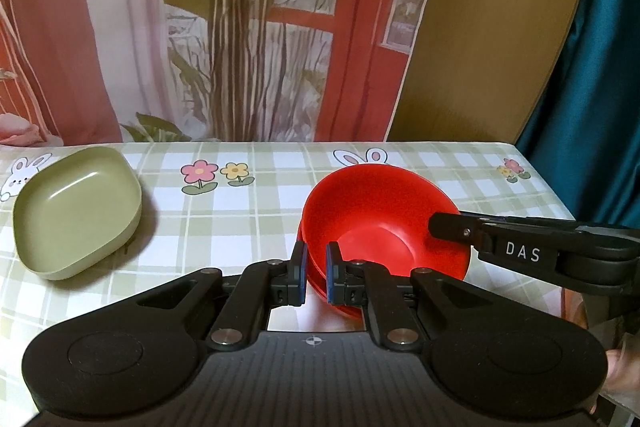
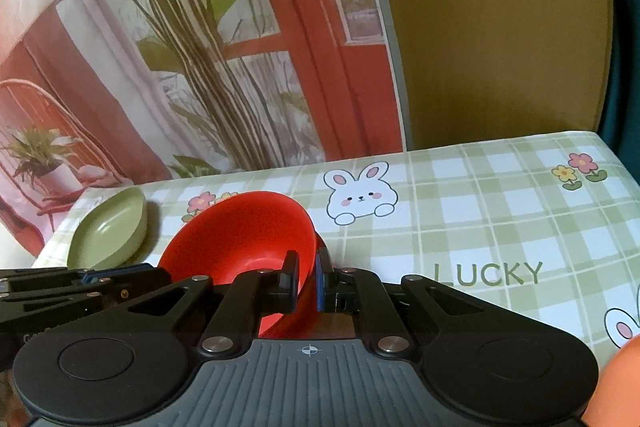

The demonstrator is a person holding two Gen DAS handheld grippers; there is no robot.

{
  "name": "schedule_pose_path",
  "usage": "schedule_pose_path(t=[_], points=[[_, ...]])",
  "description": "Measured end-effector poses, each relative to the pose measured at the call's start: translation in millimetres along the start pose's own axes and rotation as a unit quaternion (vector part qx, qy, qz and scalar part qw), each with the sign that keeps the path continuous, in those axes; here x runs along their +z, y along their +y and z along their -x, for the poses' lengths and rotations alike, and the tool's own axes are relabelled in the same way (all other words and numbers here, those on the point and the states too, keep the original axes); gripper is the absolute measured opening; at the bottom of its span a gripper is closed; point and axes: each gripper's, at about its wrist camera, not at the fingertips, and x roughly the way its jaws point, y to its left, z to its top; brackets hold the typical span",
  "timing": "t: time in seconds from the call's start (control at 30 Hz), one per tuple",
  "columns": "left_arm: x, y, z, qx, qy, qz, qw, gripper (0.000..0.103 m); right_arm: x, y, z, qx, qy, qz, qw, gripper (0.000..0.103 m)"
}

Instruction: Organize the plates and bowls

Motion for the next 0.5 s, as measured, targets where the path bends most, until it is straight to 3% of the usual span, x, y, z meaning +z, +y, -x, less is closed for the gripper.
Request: schedule_pose_path(t=[0.27,0.4,0.5], points=[[-4,0,-5,0.010,0.003,-0.006,0.9999,0.010,-6,6,-1,-0.007,-0.006,0.019,1.000,0.009],[-4,-1,-2,0.013,0.001,-0.007,0.9999,0.010,-10,6,8,-0.009,-0.016,0.023,1.000,0.017],[-4,0,3,0.015,0.001,-0.004,0.9999,0.014,-12,4,18,-0.009,-0.032,0.020,0.999,0.017]])
